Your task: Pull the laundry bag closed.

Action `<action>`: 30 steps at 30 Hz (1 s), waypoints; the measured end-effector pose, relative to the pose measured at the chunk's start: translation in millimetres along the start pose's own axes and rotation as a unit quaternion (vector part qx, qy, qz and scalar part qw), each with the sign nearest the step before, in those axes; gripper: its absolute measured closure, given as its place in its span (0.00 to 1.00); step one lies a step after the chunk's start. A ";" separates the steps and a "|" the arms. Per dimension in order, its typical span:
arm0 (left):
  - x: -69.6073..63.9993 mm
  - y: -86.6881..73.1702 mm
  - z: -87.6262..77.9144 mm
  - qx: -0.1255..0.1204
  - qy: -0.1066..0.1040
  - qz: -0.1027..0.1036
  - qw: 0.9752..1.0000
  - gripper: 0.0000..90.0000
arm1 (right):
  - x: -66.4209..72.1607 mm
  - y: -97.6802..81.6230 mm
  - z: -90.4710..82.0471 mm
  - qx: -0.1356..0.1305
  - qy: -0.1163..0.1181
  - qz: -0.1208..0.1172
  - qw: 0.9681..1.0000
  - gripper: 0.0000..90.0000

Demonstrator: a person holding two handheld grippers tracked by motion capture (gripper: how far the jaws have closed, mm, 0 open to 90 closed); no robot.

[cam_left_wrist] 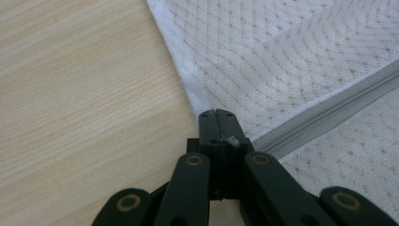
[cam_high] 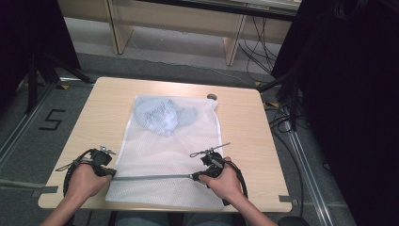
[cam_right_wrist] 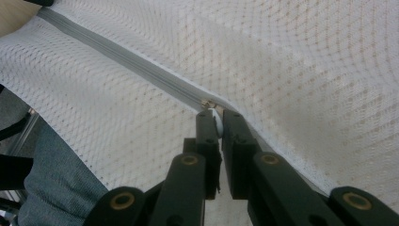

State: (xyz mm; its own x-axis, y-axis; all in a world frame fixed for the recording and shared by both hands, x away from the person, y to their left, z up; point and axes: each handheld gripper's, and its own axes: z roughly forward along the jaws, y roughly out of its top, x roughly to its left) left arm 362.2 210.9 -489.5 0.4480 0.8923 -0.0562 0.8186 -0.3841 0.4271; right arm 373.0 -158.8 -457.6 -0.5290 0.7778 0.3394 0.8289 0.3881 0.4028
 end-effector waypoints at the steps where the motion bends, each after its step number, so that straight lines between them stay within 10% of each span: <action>1: -0.1 0.0 0.0 0.000 0.000 0.000 1.000 1.00 | -1.8 -0.6 -0.4 -0.001 0.004 -0.004 1.000 0.96; 30: -0.3 -0.1 0.2 -0.001 0.001 0.001 1.000 1.00 | -12.6 -7.2 -9.1 0.000 -0.004 0.009 1.000 0.96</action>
State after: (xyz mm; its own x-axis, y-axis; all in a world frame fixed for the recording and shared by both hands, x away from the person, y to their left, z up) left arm 362.0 210.6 -489.6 0.4485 0.8922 -0.0538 0.8172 -0.3850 0.4290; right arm 372.0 -175.9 -457.0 -0.5130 0.7887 0.3388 0.8378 0.3743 0.3975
